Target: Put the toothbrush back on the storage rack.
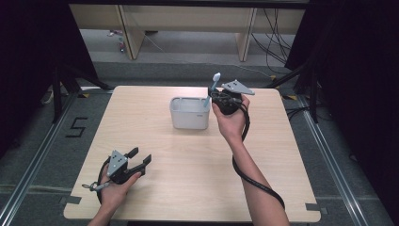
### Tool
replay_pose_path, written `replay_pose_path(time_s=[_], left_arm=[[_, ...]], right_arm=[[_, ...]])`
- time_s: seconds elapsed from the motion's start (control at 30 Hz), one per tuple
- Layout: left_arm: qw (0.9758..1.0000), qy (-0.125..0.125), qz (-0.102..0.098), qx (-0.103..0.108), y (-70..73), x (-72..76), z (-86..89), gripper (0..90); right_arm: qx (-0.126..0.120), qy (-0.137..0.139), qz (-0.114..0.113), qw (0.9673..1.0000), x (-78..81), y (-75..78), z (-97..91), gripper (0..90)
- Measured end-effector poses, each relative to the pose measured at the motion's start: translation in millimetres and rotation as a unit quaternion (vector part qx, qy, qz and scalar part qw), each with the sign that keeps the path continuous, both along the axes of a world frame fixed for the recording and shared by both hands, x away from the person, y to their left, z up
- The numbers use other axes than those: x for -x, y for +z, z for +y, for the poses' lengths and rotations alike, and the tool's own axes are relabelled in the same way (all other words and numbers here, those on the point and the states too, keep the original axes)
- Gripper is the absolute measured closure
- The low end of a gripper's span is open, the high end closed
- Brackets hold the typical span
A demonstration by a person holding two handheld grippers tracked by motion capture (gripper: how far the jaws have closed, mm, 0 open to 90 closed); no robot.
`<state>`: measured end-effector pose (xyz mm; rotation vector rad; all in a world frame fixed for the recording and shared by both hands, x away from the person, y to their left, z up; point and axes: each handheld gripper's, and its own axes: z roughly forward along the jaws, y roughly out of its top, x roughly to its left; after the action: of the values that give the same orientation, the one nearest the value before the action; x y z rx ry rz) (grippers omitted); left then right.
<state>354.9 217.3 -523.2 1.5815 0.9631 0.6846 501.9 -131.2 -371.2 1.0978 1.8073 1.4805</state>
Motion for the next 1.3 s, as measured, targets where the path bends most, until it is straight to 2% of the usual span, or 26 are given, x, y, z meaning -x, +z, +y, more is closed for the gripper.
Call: replay_pose_path(time_s=[0.1, 0.17, 0.2, 0.23, 0.3, 0.4, 0.53, 0.6, 0.63, 0.8, 0.83, 0.9, 0.93, 1.07, 1.1, 1.3], left_arm=[[1.0000, 0.002, 0.005, -0.002, 0.6, 1.4, 0.6, 37.0], [1.0000, 0.002, 0.006, -0.002, 0.6, 1.4, 0.6, 37.0], [1.0000, 0.002, 0.006, -0.002, 0.6, 1.3, 0.5, 37.1], [1.0000, 0.002, 0.006, -0.003, 0.6, 1.2, 0.4, 37.2], [1.0000, 0.003, 0.005, -0.005, 0.6, 1.0, 0.0, 37.2], [1.0000, 0.003, 0.005, -0.004, 0.6, 1.4, -0.2, 37.2], [1.0000, -0.003, -0.001, -0.001, -0.2, -0.6, -0.8, 37.4], [1.0000, -0.002, 0.001, -0.001, 0.0, -0.7, -0.5, 37.5], [0.9999, 0.001, 0.008, -0.007, 0.8, 0.4, -0.2, 37.5], [0.9999, 0.000, 0.009, -0.008, 0.8, 0.2, -0.5, 37.7], [0.9999, 0.000, 0.009, -0.007, 0.8, 0.3, -0.8, 37.8], [0.9999, 0.000, 0.007, -0.009, 0.7, 0.6, -0.9, 37.8], [0.9999, 0.000, 0.006, -0.009, 0.7, 0.6, -1.1, 37.8], [0.9999, -0.001, 0.005, -0.011, 0.7, 0.7, -1.7, 37.9], [0.9999, -0.001, 0.005, -0.012, 0.7, 0.9, -1.7, 37.9], [0.9999, -0.004, 0.005, -0.014, 0.9, 1.3, -1.9, 37.9]], right_arm=[[0.006, -0.002, -0.003, 1.0000, -1.0, -3.6, 0.6, 83.7], [0.003, -0.008, 0.003, 1.0000, 0.3, -5.7, 1.3, 83.7], [0.008, -0.004, -0.006, 0.9999, -1.2, -6.7, 0.2, 83.7], [0.006, -0.007, 0.002, 1.0000, -0.9, -7.5, 0.1, 83.6], [0.007, -0.005, -0.001, 1.0000, -2.4, -8.9, 0.0, 83.6], [0.001, -0.007, 0.009, 0.9999, -3.6, -10.6, 1.4, 83.6], [0.017, -0.004, 0.012, 0.9998, -5.4, -15.3, 2.3, 83.5], [0.013, -0.005, 0.020, 0.9997, -5.6, -17.7, 2.7, 83.5], [0.015, -0.004, 0.021, 0.9997, -6.2, -18.7, 3.2, 83.5], [0.025, -0.002, 0.013, 0.9996, -6.7, -21.7, 3.2, 83.5], [0.011, -0.008, 0.026, 0.9996, -4.4, -22.3, 5.7, 83.4], [0.025, -0.003, 0.018, 0.9995, -6.2, -22.9, 4.4, 83.4], [0.021, -0.007, 0.021, 0.9995, -6.1, -23.5, 5.0, 83.4], [0.029, -0.006, 0.018, 0.9994, -7.9, -26.9, 4.7, 83.3], [0.023, -0.005, 0.027, 0.9994, -7.6, -27.9, 5.2, 83.3], [0.030, -0.001, 0.035, 0.9989, -10.3, -37.5, 6.8, 83.1]])
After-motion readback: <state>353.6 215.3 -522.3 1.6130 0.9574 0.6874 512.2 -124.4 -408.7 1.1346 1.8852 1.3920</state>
